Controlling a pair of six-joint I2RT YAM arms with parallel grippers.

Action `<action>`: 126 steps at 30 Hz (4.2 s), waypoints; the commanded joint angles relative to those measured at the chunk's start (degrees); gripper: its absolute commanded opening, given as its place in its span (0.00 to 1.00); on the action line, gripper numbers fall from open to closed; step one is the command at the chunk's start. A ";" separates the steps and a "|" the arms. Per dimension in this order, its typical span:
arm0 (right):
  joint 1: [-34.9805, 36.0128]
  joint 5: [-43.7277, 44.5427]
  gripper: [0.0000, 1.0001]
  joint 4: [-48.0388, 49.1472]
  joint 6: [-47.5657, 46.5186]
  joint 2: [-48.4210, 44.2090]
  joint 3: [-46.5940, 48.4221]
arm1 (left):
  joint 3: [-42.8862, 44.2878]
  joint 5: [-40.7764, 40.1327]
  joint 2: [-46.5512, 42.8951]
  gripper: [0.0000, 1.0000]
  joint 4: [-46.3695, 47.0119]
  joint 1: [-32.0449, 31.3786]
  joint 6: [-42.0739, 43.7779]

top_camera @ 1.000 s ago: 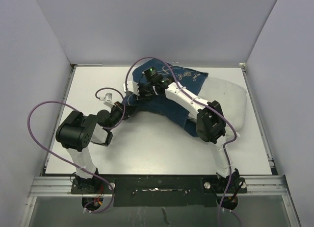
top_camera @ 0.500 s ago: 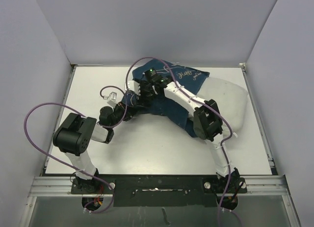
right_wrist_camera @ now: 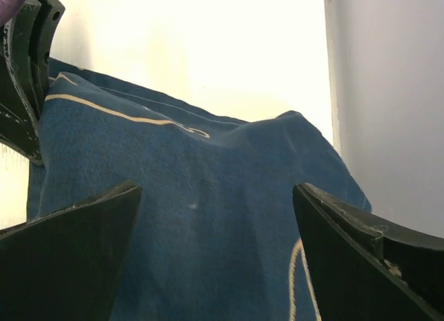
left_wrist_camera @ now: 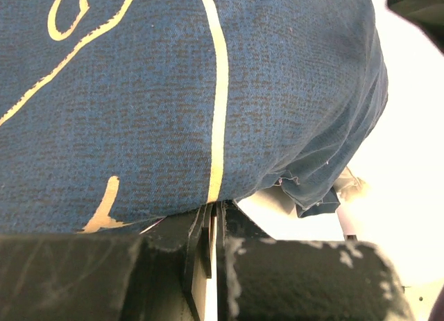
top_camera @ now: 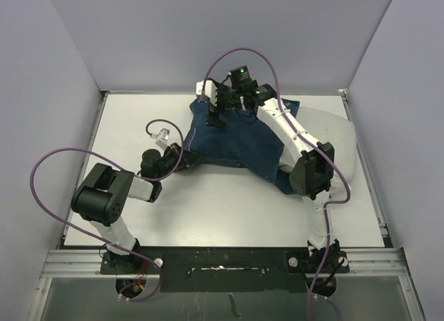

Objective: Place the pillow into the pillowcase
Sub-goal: Stuff the pillow into the pillowcase.

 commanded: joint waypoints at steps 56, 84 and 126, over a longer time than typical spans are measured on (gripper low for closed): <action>1.91 -1.33 0.98 0.01 -6.61 2.63 1.60 | 4.69 -5.66 -1.46 0.74 -16.39 4.88 -4.64; 3.57 16.10 1.00 10.10 -2.27 10.11 2.86 | 21.47 -0.40 28.14 0.41 21.14 4.55 -3.18; -22.69 -21.73 0.98 -7.82 6.04 -16.16 -5.15 | 31.22 -7.46 10.73 0.45 -21.76 -2.33 -2.48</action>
